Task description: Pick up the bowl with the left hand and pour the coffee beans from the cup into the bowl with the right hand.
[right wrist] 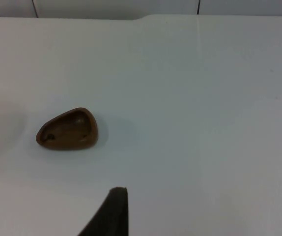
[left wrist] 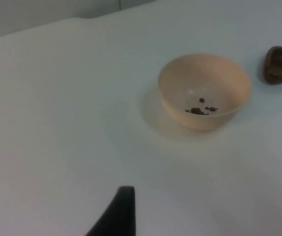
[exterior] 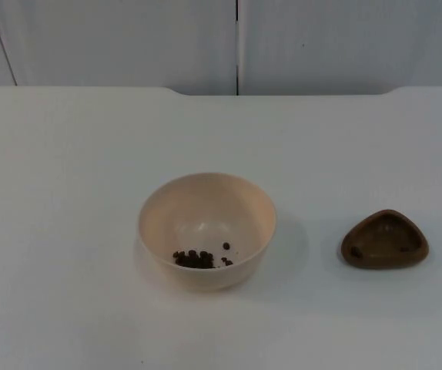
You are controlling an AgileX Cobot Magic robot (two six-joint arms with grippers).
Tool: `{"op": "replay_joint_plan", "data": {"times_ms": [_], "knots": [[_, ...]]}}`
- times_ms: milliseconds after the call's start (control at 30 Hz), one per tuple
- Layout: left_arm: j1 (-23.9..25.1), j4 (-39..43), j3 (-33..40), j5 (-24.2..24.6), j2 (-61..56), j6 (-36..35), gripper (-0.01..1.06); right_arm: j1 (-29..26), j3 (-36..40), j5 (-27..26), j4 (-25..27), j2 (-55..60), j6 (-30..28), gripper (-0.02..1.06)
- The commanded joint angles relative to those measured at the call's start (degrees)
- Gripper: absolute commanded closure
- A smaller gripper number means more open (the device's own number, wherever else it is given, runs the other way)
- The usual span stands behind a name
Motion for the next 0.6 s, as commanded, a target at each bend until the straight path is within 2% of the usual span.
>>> {"op": "replay_joint_plan", "data": {"times_ms": [0, 200, 367, 500, 567], "knots": [[0.0, 0.2, 0.3, -0.7, -0.2, -0.2, 0.0, -0.4, 0.1, -0.2, 0.1, -0.2, -0.2, -0.01], [0.7, 0.3, 0.3, -0.7, -0.2, -0.2, 0.0, -0.4, 0.1, -0.3, 0.1, -0.2, -0.2, -0.01], [4.6, 0.4, 0.3, -0.7, -0.2, -0.2, 0.0, -0.4, 0.1, -0.3, 0.1, -0.2, -0.2, -0.01], [10.3, 0.4, 0.3, -0.7, -0.2, -0.2, 0.0, -0.4, 0.1, -0.3, 0.1, -0.2, 0.0, -0.01], [10.8, 0.4, 0.3, -0.7, -0.2, -0.2, 0.0, -0.4, 0.1, -0.3, 0.1, -0.2, 0.0, -0.01]]}}
